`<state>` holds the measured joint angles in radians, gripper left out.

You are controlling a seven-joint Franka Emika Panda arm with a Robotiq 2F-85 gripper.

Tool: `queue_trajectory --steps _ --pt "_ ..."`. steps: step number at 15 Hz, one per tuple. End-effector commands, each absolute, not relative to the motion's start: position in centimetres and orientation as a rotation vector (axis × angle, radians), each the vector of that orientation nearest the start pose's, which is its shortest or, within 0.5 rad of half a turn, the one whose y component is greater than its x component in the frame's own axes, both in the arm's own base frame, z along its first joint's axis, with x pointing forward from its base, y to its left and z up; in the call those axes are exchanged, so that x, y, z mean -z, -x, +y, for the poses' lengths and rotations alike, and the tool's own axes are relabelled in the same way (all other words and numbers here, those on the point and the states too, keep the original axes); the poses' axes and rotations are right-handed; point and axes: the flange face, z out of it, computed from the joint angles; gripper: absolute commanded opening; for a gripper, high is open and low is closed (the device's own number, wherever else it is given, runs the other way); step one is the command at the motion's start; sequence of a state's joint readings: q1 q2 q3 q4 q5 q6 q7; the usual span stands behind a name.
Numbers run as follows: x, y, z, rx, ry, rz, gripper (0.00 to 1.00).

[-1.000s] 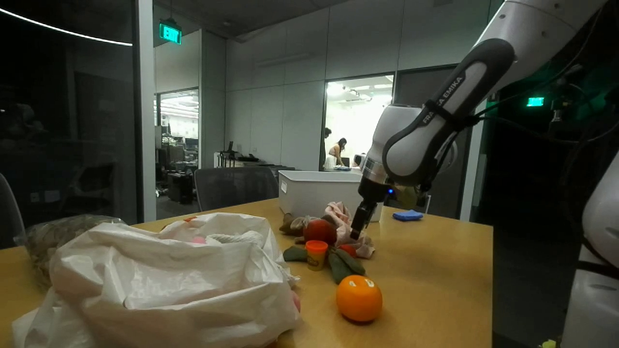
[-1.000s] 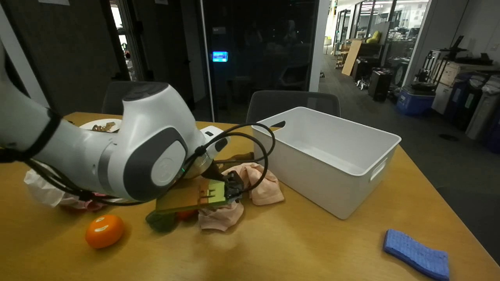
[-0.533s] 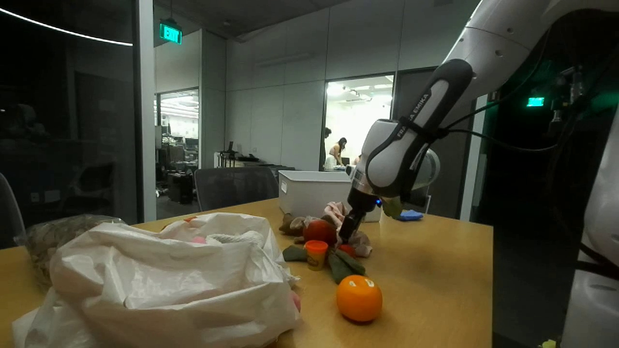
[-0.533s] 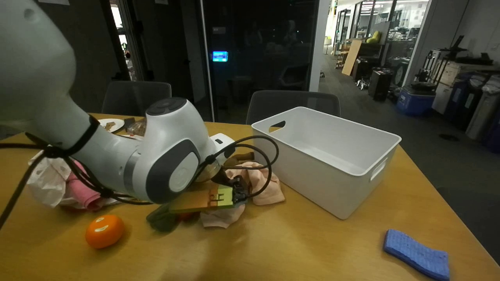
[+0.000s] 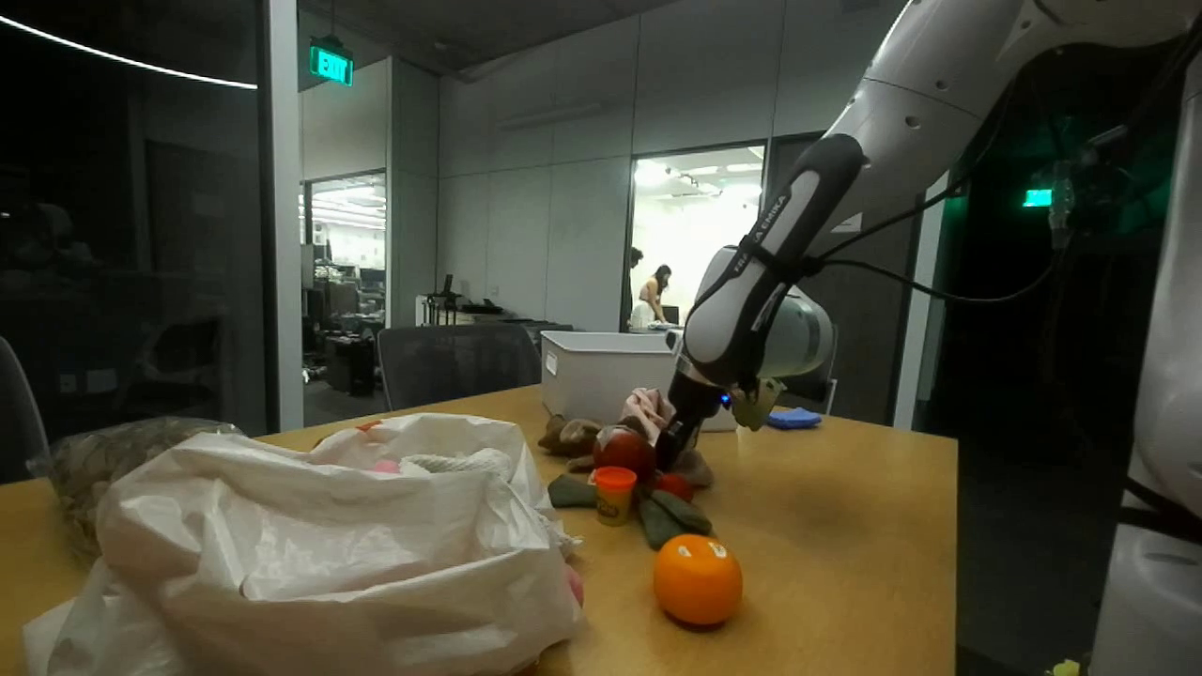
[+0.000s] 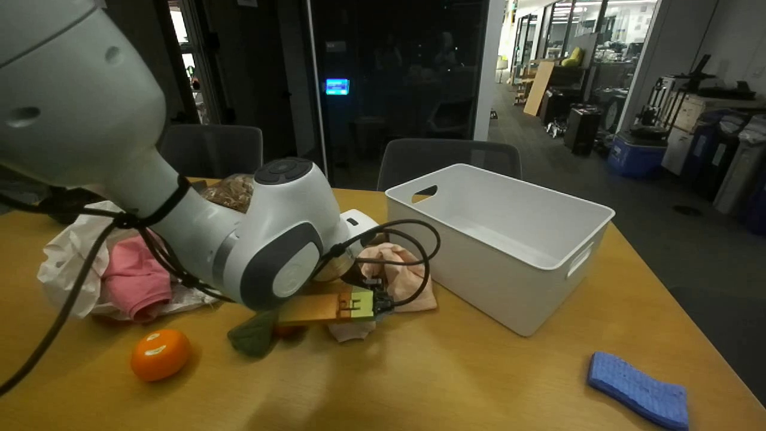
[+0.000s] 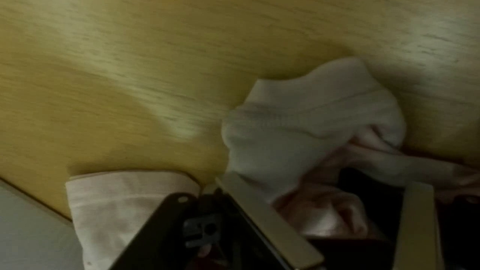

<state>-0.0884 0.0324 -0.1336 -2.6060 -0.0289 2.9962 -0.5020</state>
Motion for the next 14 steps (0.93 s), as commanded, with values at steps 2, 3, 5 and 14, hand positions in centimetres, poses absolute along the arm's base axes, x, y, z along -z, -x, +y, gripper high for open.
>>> queue_trajectory --steps 2,3,5,14 --pt "-29.6 -45.5 -10.3 0.594 3.173 -0.505 0.27" --pt "-30.1 -45.2 -10.2 0.616 3.167 -0.515 0.2" --pt "-31.4 -44.0 -10.3 0.703 3.174 -0.528 0.05" --pt "-38.7 -41.4 -11.0 1.087 3.156 -0.557 0.05"
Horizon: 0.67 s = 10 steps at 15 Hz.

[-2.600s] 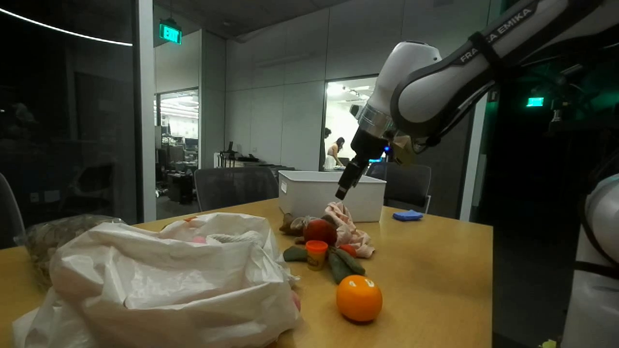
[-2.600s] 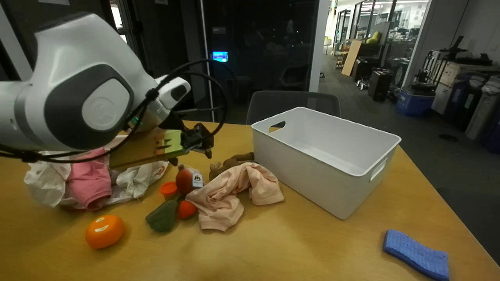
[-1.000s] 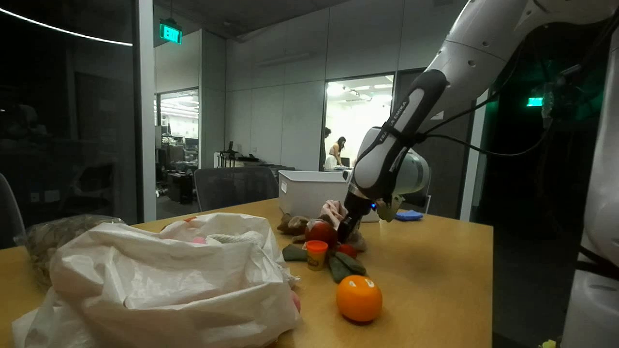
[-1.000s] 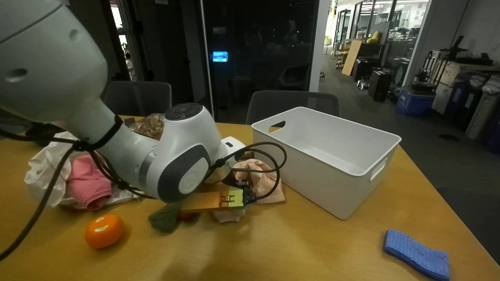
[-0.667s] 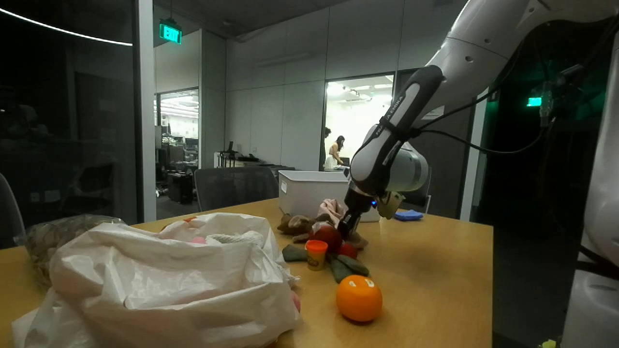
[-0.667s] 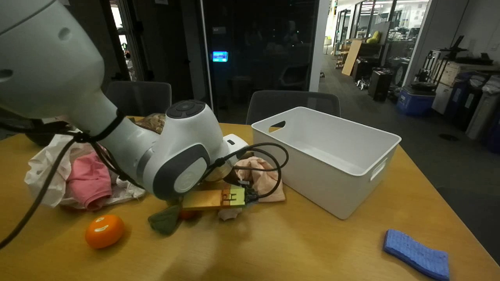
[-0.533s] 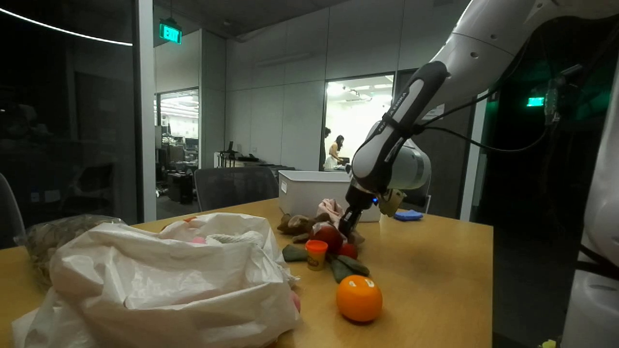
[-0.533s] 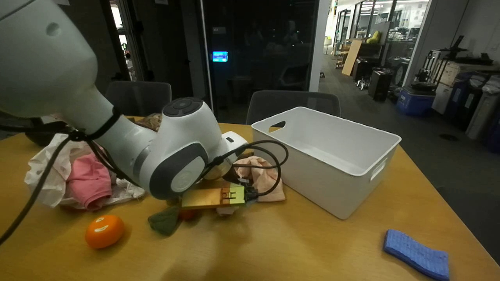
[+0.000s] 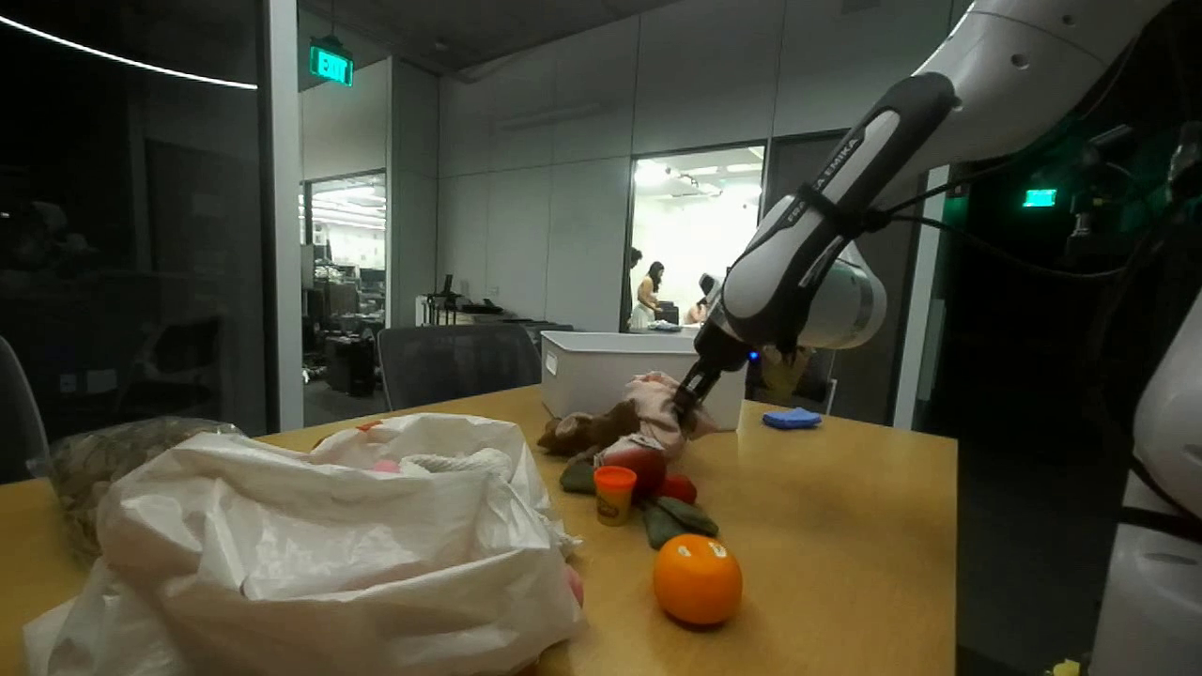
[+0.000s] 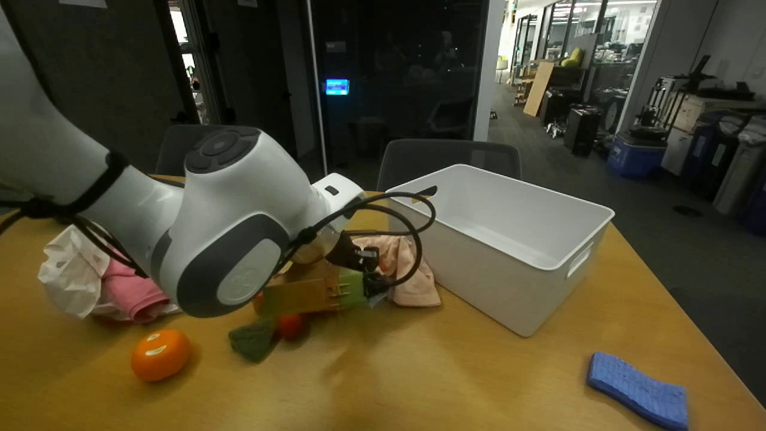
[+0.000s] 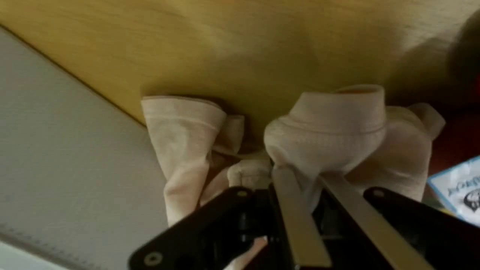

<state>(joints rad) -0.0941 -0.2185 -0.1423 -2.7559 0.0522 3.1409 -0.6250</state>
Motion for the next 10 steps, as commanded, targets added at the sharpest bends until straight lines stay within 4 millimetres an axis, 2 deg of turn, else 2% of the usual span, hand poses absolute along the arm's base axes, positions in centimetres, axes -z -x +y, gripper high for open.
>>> queue_trajectory --steps 1,5,10 --pt "-39.7 -41.3 -11.2 1.122 3.154 -0.562 0.05" --pt "-42.7 -40.2 -12.9 1.145 3.201 -0.57 0.05" --pt "-45.6 -36.9 -15.4 1.017 3.305 -0.647 0.06"
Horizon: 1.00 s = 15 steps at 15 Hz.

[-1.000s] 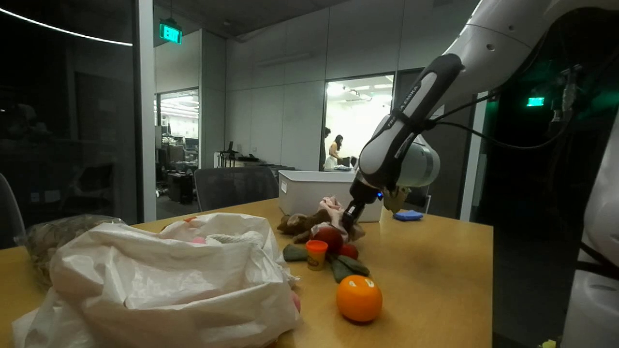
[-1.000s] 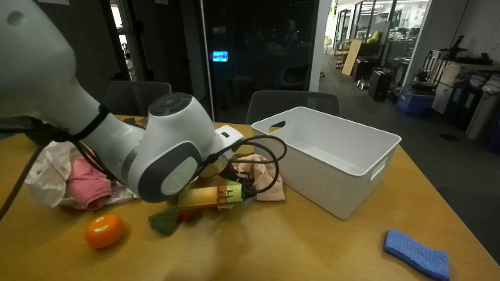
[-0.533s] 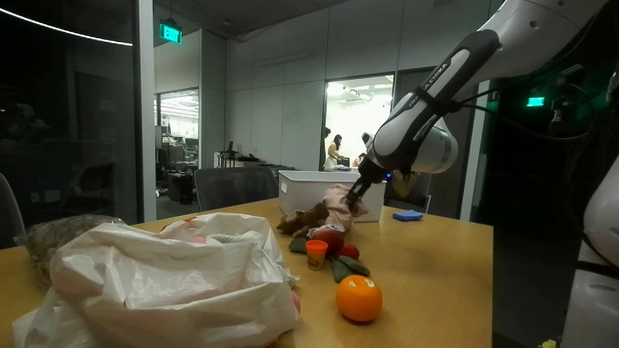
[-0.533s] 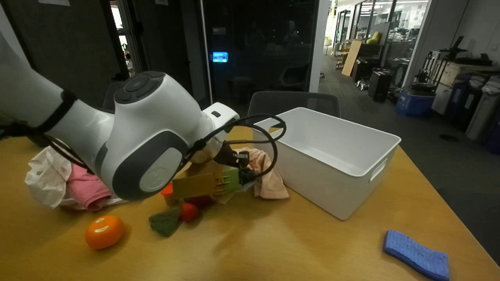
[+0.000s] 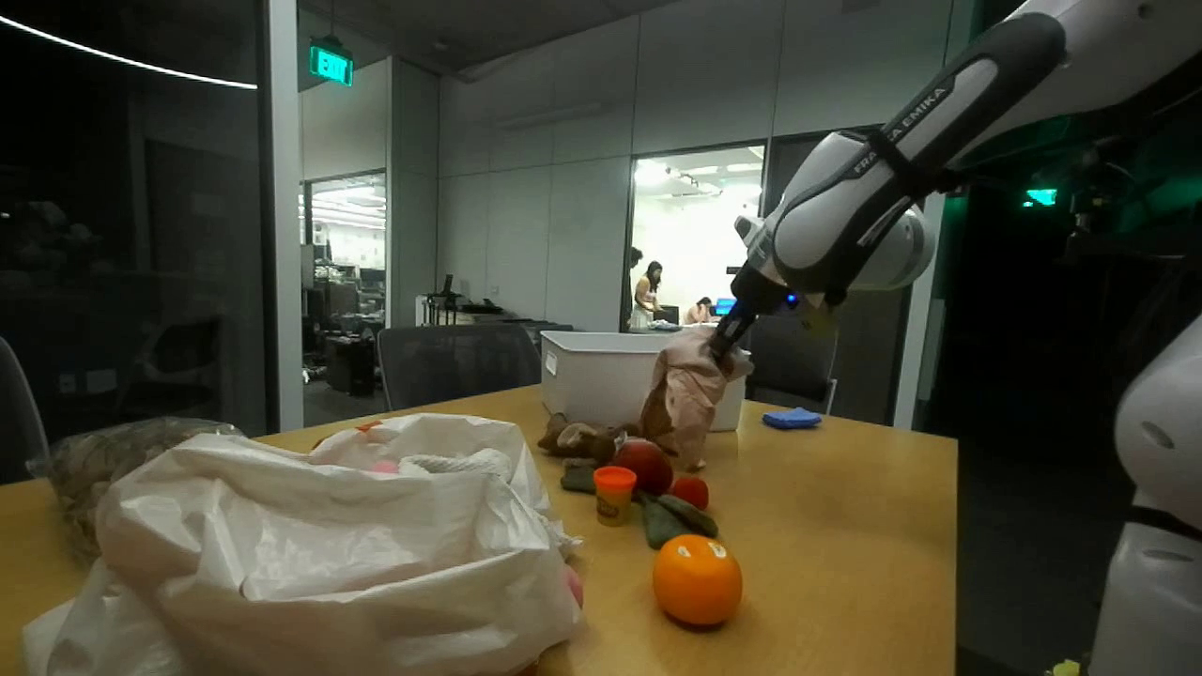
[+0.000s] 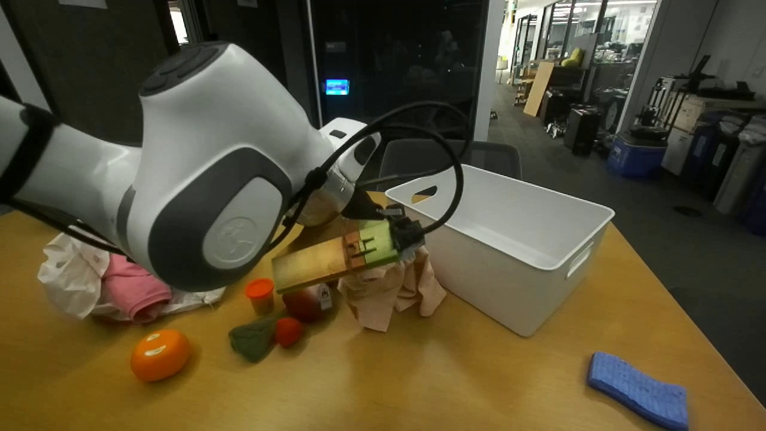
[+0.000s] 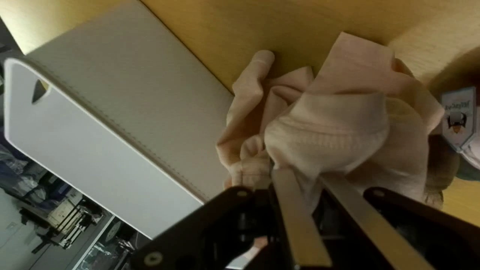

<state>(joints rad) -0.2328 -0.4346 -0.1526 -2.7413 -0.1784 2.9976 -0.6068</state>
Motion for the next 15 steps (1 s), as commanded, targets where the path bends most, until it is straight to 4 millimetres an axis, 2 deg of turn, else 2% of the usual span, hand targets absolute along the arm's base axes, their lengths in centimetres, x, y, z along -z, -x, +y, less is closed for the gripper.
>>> queue_trajectory --steps 1,6,8,12,15 --pt "-46.2 -36.1 -15.8 0.985 3.317 -0.663 0.06" --pt "-47.3 -31.1 -17.3 0.519 3.398 -0.73 0.06" --pt "-47.9 -29.2 -17.5 0.394 3.387 -0.765 0.06" --pt "-49.2 -26.5 -17.9 0.31 3.35 -0.865 0.06" --pt "-49.4 -26.8 -17.8 0.31 3.358 -0.946 0.05"
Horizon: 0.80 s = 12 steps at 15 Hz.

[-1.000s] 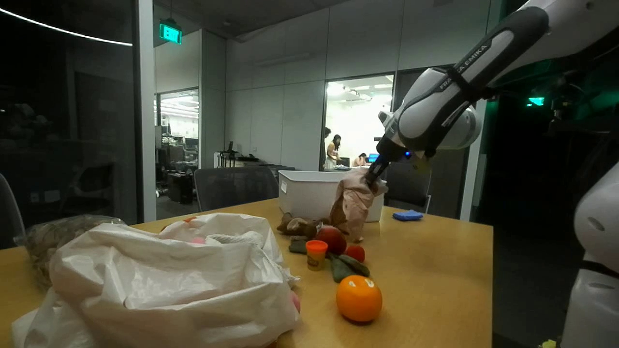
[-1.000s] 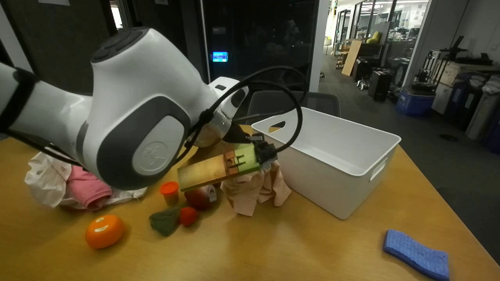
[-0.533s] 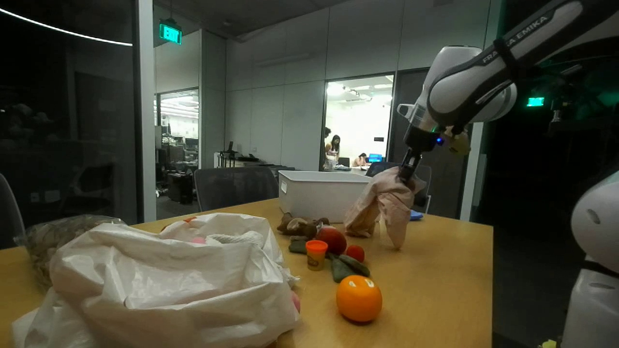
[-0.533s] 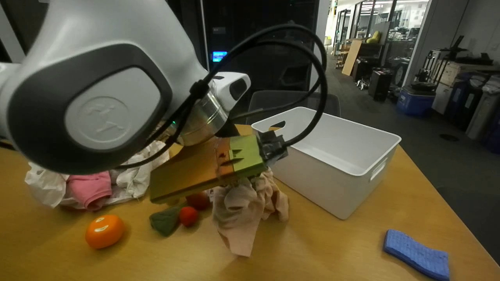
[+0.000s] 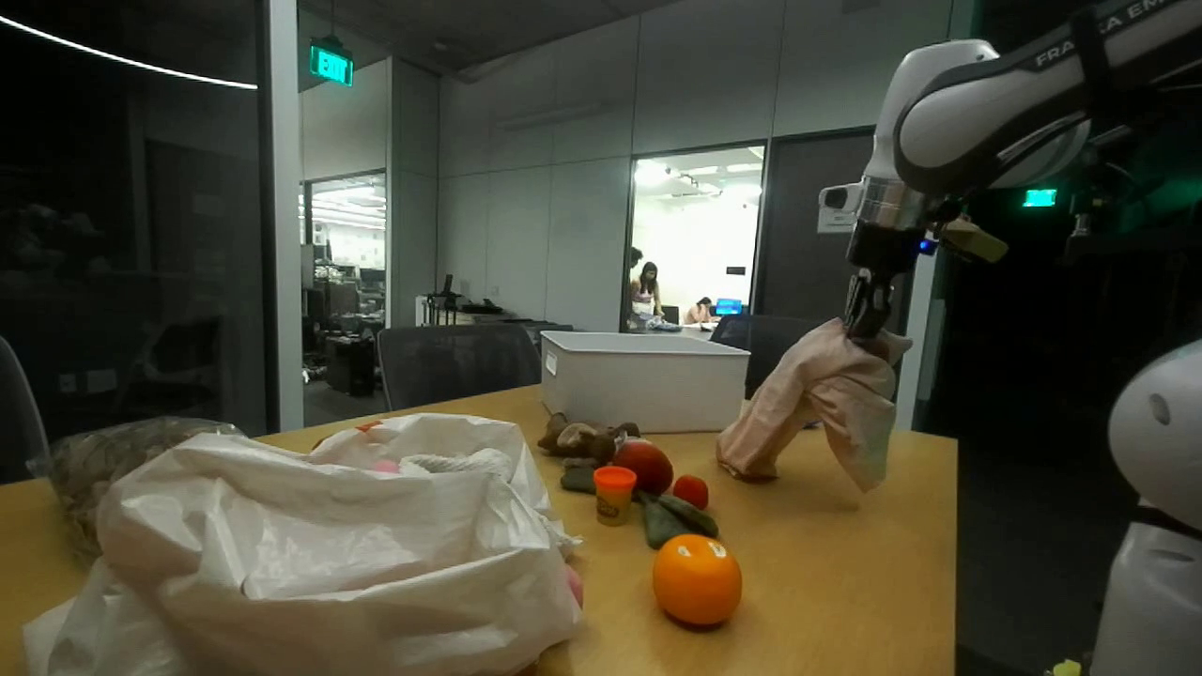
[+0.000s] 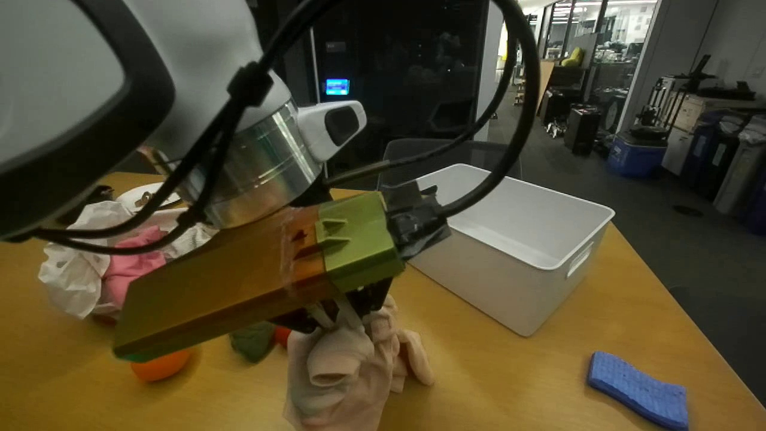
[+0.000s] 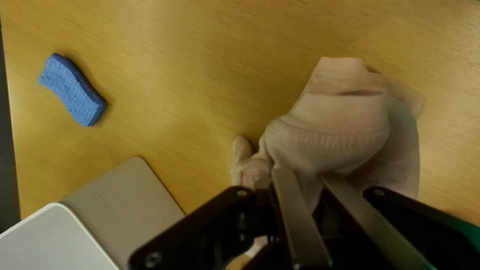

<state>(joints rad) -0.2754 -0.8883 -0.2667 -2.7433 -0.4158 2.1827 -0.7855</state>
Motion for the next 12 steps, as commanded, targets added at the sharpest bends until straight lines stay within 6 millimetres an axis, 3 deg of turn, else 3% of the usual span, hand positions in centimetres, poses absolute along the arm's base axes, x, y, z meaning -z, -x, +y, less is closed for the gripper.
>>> queue_trajectory --steps 1,5,12 --pt "-49.1 -27.7 -17.7 0.339 3.365 -0.999 0.04" --pt "-46.9 -30.5 -16.7 0.36 3.359 -1.149 0.04" --pt "-41.2 -34.8 -15.3 0.4 3.23 -1.388 0.08"
